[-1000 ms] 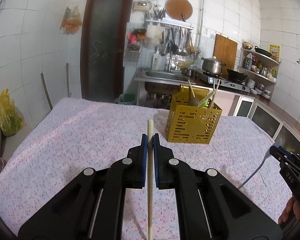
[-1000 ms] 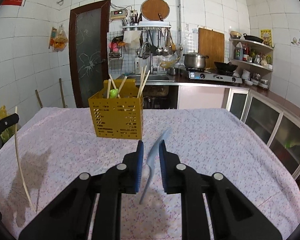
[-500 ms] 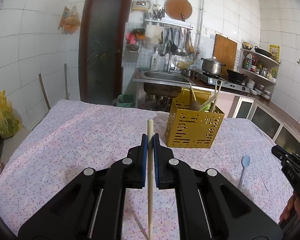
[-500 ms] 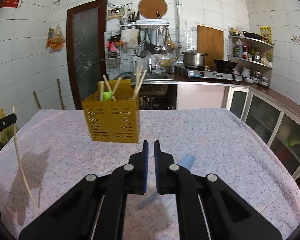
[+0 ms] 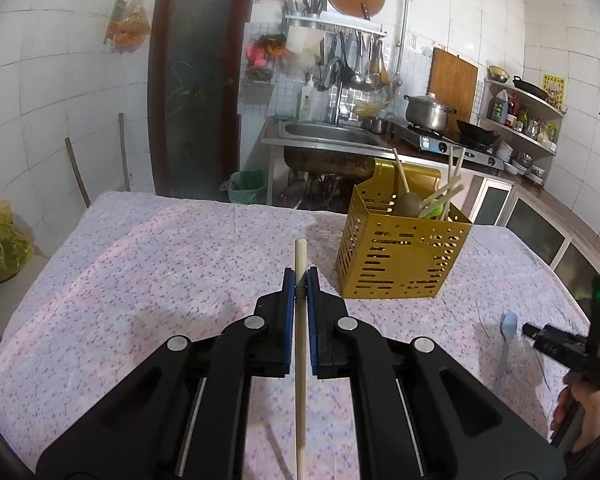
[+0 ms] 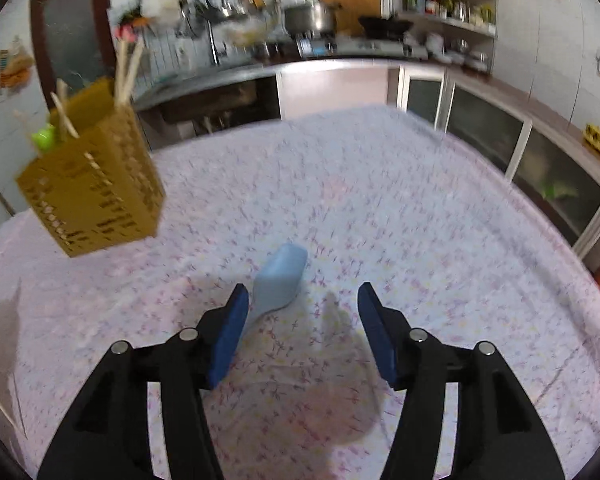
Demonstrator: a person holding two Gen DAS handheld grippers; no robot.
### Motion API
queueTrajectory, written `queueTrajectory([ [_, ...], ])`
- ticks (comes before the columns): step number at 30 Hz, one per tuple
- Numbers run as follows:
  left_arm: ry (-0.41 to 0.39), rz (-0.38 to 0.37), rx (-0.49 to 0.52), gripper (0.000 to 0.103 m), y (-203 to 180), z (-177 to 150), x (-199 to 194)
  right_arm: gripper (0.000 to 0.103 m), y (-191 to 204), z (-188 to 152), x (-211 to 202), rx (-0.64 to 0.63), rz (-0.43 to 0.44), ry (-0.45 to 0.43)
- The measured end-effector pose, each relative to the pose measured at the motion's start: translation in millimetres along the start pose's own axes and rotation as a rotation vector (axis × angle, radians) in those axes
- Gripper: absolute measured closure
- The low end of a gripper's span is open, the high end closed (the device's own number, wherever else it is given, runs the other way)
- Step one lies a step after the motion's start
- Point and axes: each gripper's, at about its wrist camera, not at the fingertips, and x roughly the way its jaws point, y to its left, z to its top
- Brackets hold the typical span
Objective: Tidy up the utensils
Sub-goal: 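Lift the chopstick and spatula and carry both toward the yellow holder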
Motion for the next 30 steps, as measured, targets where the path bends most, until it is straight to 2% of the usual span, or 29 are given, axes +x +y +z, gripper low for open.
queueTrajectory([
  [9, 0.074, -0.022, 0.008, 0.098, 2, 17, 66, 0.046, 19, 19, 49, 0.077, -0.127, 0.103],
  [12, 0.093, -0.023, 0.022, 0.098, -3, 19, 86, 0.049, 20, 22, 56, 0.102, -0.159, 0.122],
  [14, 0.104, -0.029, 0.031, 0.098, -5, 18, 95, 0.058, 18, 25, 57, 0.118, -0.156, 0.127],
  [15, 0.107, -0.033, 0.037, 0.098, -7, 18, 99, 0.067, 18, 27, 57, 0.124, -0.155, 0.126],
  [17, 0.107, -0.039, 0.045, 0.098, -9, 19, 104, 0.070, 16, 31, 58, 0.125, -0.133, 0.122],
  [21, 0.100, -0.057, 0.051, 0.098, -13, 21, 105, 0.071, 15, 37, 46, 0.122, -0.086, 0.061],
  [30, 0.036, -0.080, 0.062, 0.098, -26, 31, 85, 0.071, 27, 46, -13, 0.060, 0.096, -0.198],
])
